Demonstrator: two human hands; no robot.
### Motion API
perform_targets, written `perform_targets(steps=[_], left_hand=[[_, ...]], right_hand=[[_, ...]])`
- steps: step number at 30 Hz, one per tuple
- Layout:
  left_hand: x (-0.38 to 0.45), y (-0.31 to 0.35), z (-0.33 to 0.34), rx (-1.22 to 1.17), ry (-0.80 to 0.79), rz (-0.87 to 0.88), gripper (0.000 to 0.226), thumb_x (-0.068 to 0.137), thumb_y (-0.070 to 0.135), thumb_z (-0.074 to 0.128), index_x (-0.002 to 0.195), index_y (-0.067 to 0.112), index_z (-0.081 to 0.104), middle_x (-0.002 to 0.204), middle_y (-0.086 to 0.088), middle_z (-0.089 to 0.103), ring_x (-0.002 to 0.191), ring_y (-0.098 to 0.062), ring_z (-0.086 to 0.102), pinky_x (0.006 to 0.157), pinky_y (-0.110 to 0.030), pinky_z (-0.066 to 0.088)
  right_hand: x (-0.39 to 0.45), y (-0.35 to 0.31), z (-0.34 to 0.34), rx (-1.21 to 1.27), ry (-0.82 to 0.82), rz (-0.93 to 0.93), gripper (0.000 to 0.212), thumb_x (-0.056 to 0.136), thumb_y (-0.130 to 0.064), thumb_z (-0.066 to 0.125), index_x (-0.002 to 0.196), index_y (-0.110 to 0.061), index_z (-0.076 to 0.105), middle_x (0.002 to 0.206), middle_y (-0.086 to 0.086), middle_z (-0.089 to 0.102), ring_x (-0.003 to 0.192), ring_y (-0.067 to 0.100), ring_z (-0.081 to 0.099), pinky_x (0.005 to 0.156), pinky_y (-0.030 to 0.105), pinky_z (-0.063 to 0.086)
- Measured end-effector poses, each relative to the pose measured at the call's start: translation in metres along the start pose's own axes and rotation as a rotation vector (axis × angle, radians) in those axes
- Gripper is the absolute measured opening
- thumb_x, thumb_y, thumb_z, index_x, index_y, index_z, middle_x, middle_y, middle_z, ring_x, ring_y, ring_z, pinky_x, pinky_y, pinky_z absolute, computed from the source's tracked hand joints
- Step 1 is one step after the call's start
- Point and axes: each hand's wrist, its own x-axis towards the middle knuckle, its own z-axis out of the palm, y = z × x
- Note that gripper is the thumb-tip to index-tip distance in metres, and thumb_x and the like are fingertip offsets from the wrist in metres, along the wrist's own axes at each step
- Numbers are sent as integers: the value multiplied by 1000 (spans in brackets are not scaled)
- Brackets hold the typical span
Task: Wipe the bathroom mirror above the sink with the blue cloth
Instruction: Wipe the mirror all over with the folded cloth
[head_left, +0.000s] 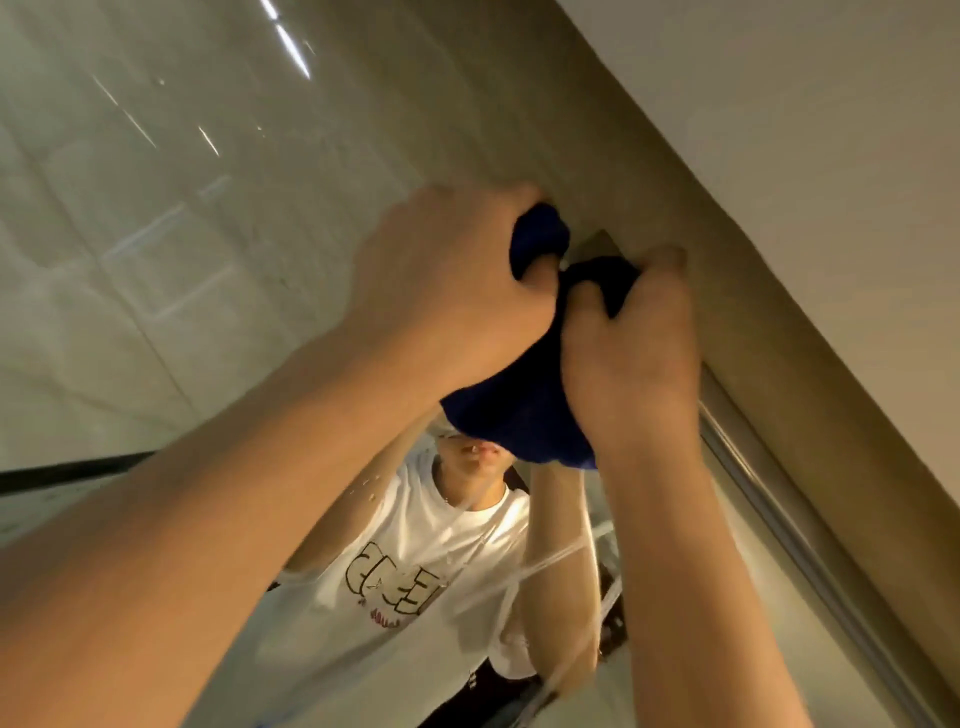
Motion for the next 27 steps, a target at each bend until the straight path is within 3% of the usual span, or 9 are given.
perform_targets(steps=[3,9,11,13,17,21,23,25,27], left_hand=[[18,-6,3,-19,-48,12,21,90,33,56,106,27,68,95,3,70,84,-17,65,75,-39,55],[-2,-25,-13,9,-89,-22,18,88,30,57,99,25,71,87,-2,71,80,-19,66,72,-39,54],[-16,-34,-19,28,-106,-66,18,86,35,58,98,31,70,84,2,71,79,-19,66,72,-37,55],[-36,-47,-27,59,-136,-146,18,82,44,58,97,43,67,82,10,71,79,-18,66,73,-37,56],[-84,-84,-41,334,-207,-228,28,70,52,44,93,56,59,80,12,69,77,-22,68,72,-42,57],[-104,-77,-44,745,-293,-193,22,70,40,45,90,35,54,65,-4,61,65,-34,62,58,-41,54],[-103,-68,-47,703,-227,-140,19,79,34,50,96,32,59,70,-7,66,67,-37,63,59,-42,54],[-103,-60,-48,507,-93,-104,21,85,29,57,104,32,63,77,-8,71,70,-38,65,61,-40,54],[-96,-45,-45,186,4,-80,34,87,23,62,119,34,61,91,4,72,82,-23,67,68,-29,52]], right_hand=[[8,1,2,-30,14,-35,12,97,-19,45,106,-15,38,73,-4,51,63,11,53,51,30,43],[-8,-1,20,-77,29,-80,18,97,-22,46,109,-15,35,72,-5,49,65,14,52,57,32,39],[-25,-3,33,-83,11,-71,25,97,-23,45,117,-13,35,74,-1,54,67,20,53,66,37,43],[-48,-4,48,-48,-55,-52,17,97,-25,43,105,-19,30,84,4,58,76,29,58,71,44,48],[-102,-7,74,27,-224,-43,22,97,-23,47,94,-20,25,74,-11,36,75,25,54,64,33,33],[-131,-5,85,196,-286,95,21,91,-21,57,106,-16,42,79,-15,43,89,25,58,72,32,40],[-130,-4,81,229,-240,100,20,91,-20,58,107,-15,46,80,-16,39,84,14,51,70,24,38],[-123,-1,71,254,-142,92,19,92,-21,58,106,-16,47,89,-9,50,80,7,47,66,19,37],[-113,2,55,277,31,71,18,92,-22,57,104,-24,44,97,-3,60,84,8,55,72,21,41]])
